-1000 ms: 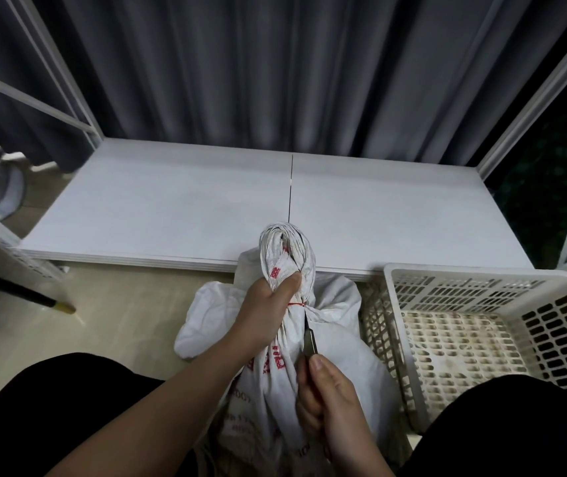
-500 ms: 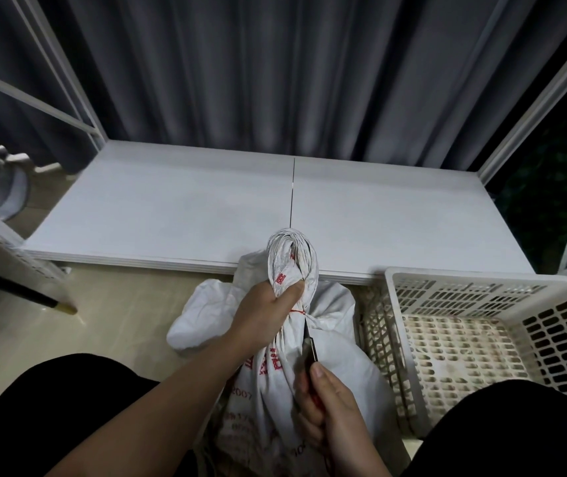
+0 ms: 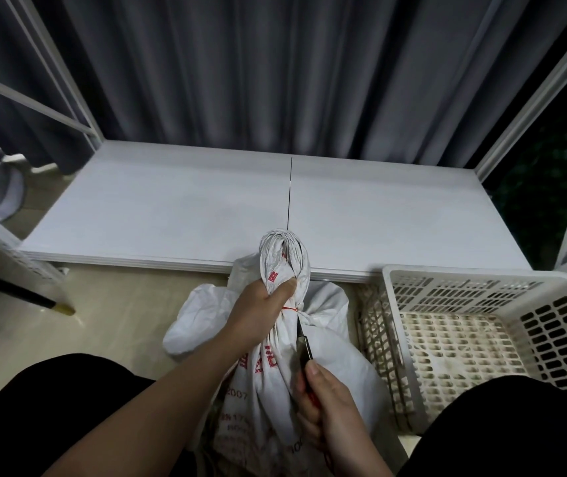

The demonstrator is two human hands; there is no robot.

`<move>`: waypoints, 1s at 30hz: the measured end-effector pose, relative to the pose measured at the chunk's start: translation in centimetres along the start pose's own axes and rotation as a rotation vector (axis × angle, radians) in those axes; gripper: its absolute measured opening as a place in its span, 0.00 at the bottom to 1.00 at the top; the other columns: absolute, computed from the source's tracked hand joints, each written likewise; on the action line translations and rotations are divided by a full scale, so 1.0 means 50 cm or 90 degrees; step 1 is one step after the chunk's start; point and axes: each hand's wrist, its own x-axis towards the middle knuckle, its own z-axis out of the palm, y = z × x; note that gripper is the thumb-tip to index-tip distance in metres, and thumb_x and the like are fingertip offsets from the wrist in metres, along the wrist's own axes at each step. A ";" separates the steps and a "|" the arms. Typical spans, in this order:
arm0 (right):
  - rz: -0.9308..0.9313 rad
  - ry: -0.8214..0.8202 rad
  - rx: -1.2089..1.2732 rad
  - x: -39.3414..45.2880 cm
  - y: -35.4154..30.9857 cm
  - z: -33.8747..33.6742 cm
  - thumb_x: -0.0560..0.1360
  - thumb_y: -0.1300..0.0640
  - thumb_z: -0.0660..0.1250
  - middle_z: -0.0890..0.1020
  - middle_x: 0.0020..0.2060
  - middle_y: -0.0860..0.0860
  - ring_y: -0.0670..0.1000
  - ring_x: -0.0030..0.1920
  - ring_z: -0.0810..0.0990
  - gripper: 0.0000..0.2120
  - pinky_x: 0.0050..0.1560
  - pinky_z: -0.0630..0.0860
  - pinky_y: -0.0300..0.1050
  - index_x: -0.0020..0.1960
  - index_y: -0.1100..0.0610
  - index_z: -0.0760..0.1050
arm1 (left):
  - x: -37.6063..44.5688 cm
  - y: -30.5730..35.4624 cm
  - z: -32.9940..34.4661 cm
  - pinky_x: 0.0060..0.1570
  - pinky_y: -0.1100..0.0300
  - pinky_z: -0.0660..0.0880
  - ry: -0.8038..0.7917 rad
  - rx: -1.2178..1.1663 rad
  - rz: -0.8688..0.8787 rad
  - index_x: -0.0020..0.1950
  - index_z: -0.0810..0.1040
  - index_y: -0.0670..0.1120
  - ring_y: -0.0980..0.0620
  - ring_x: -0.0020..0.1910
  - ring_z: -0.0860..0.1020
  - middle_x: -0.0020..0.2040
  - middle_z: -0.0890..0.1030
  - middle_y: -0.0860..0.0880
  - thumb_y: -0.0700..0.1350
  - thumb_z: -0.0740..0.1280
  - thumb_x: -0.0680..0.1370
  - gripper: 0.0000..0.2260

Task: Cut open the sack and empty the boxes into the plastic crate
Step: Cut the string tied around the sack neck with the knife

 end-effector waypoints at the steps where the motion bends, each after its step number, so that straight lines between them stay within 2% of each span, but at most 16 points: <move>1: 0.002 -0.001 0.002 0.001 0.000 0.000 0.72 0.49 0.59 0.56 0.21 0.50 0.43 0.17 0.53 0.14 0.19 0.53 0.27 0.37 0.60 0.66 | 0.000 0.000 -0.001 0.59 0.55 0.74 0.001 -0.004 -0.002 0.42 0.80 0.57 0.59 0.50 0.80 0.46 0.84 0.57 0.57 0.63 0.73 0.08; 5: 0.007 0.000 -0.004 0.001 0.003 -0.003 0.72 0.48 0.59 0.56 0.21 0.51 0.43 0.18 0.53 0.14 0.20 0.52 0.28 0.37 0.59 0.67 | 0.002 0.003 -0.003 0.57 0.56 0.74 0.010 -0.004 -0.002 0.42 0.80 0.56 0.58 0.49 0.80 0.46 0.84 0.55 0.57 0.63 0.73 0.08; 9: 0.004 0.005 -0.010 0.001 0.003 -0.005 0.72 0.48 0.60 0.56 0.22 0.51 0.43 0.19 0.53 0.15 0.21 0.51 0.29 0.36 0.59 0.68 | 0.002 0.004 -0.005 0.53 0.61 0.73 0.010 0.006 0.007 0.41 0.79 0.56 0.63 0.45 0.79 0.44 0.83 0.58 0.49 0.64 0.79 0.08; 12: -0.015 0.000 -0.025 0.003 -0.002 -0.006 0.74 0.48 0.65 0.57 0.22 0.51 0.44 0.19 0.53 0.17 0.20 0.52 0.29 0.36 0.59 0.68 | 0.000 0.004 -0.006 0.44 0.69 0.72 0.029 -0.005 0.018 0.39 0.79 0.53 0.66 0.37 0.78 0.40 0.82 0.55 0.49 0.64 0.79 0.10; 14: -0.031 -0.003 -0.033 0.005 -0.004 -0.005 0.74 0.48 0.65 0.57 0.21 0.50 0.44 0.19 0.53 0.17 0.19 0.53 0.29 0.35 0.59 0.67 | -0.003 0.005 -0.004 0.39 0.72 0.71 0.036 -0.007 0.016 0.38 0.80 0.50 0.66 0.34 0.77 0.37 0.82 0.54 0.50 0.64 0.79 0.11; 17: -0.039 0.003 -0.026 0.008 -0.001 -0.005 0.75 0.48 0.65 0.58 0.21 0.50 0.44 0.19 0.53 0.17 0.19 0.53 0.30 0.34 0.58 0.67 | -0.011 0.006 0.003 0.43 0.67 0.72 0.045 -0.034 0.011 0.39 0.80 0.49 0.62 0.37 0.79 0.37 0.82 0.54 0.49 0.64 0.79 0.11; 20: -0.052 0.001 -0.011 0.010 0.004 -0.003 0.71 0.48 0.62 0.58 0.20 0.49 0.44 0.19 0.53 0.14 0.19 0.54 0.30 0.32 0.56 0.68 | -0.019 0.013 0.009 0.46 0.70 0.73 0.046 -0.105 0.004 0.43 0.80 0.53 0.67 0.42 0.80 0.41 0.83 0.59 0.47 0.63 0.80 0.09; 24: -0.028 -0.010 0.022 0.007 0.004 -0.003 0.70 0.48 0.61 0.56 0.21 0.50 0.43 0.20 0.52 0.15 0.21 0.53 0.29 0.35 0.59 0.67 | -0.025 0.018 0.009 0.49 0.64 0.73 0.046 -0.113 0.016 0.43 0.81 0.52 0.63 0.44 0.81 0.42 0.85 0.56 0.47 0.64 0.80 0.08; 28: 0.018 -0.057 0.009 0.007 -0.012 -0.020 0.75 0.47 0.64 0.56 0.22 0.51 0.43 0.20 0.53 0.17 0.21 0.53 0.29 0.37 0.59 0.68 | -0.025 0.016 0.007 0.51 0.64 0.74 0.054 -0.111 0.040 0.41 0.82 0.57 0.64 0.46 0.81 0.42 0.85 0.60 0.55 0.65 0.73 0.07; 30: 0.022 -0.062 -0.008 0.007 -0.014 -0.025 0.74 0.46 0.64 0.57 0.22 0.52 0.44 0.20 0.53 0.17 0.21 0.52 0.31 0.35 0.58 0.69 | -0.025 0.012 0.007 0.52 0.63 0.74 0.059 -0.087 0.059 0.40 0.82 0.58 0.63 0.46 0.81 0.41 0.84 0.59 0.58 0.64 0.71 0.08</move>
